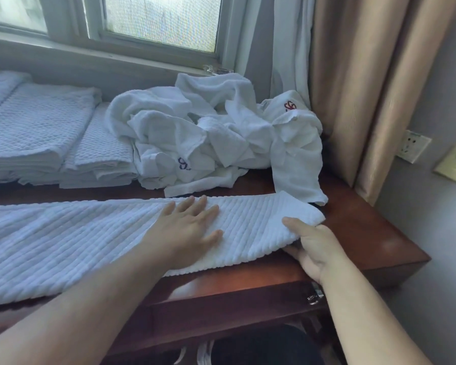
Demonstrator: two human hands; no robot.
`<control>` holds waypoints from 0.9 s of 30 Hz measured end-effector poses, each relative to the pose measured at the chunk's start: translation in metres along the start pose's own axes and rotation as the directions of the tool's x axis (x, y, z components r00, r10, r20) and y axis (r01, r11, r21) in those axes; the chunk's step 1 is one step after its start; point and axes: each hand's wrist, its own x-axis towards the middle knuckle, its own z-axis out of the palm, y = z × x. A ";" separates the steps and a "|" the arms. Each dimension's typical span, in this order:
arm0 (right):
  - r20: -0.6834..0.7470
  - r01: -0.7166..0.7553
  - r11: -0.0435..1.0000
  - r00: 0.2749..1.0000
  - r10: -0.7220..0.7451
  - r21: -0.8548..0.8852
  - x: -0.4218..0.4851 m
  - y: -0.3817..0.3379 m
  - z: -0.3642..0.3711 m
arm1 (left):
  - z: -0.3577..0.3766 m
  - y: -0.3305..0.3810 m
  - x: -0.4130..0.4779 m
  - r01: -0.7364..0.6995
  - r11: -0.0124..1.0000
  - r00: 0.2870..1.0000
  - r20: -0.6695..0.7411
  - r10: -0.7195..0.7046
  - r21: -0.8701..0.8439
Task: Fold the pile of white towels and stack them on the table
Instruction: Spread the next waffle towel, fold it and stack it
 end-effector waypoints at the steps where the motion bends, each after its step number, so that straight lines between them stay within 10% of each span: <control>1: -0.013 0.018 1.000 1.000 -0.018 -0.017 -0.002 0.003 0.005 | 0.000 0.000 -0.001 -0.010 1.000 0.999 -0.040 0.009 -0.024; 6: -0.134 0.239 0.906 0.944 -0.301 -0.350 -0.013 0.006 0.041 | -0.014 -0.006 0.001 0.022 0.837 0.967 -0.200 -0.157 -0.546; 9: -0.027 0.434 0.655 0.821 -0.570 -0.618 -0.022 0.003 0.076 | -0.041 -0.021 -0.001 0.106 0.469 0.942 -0.062 -0.330 -0.877; 13: 0.361 0.642 0.248 0.661 -0.658 -0.725 -0.042 -0.001 0.137 | -0.090 -0.068 -0.011 0.367 0.166 0.911 0.318 -0.264 -0.915; 17: 0.651 0.711 -0.132 0.532 -0.542 -0.691 -0.062 0.010 0.199 | -0.123 -0.110 -0.037 0.554 0.218 0.825 0.496 -0.270 -0.804; 27: 0.847 0.816 -0.237 0.488 -0.210 -0.528 -0.084 0.017 0.288 | -0.173 -0.202 -0.159 0.580 0.279 0.633 0.207 -0.746 -0.765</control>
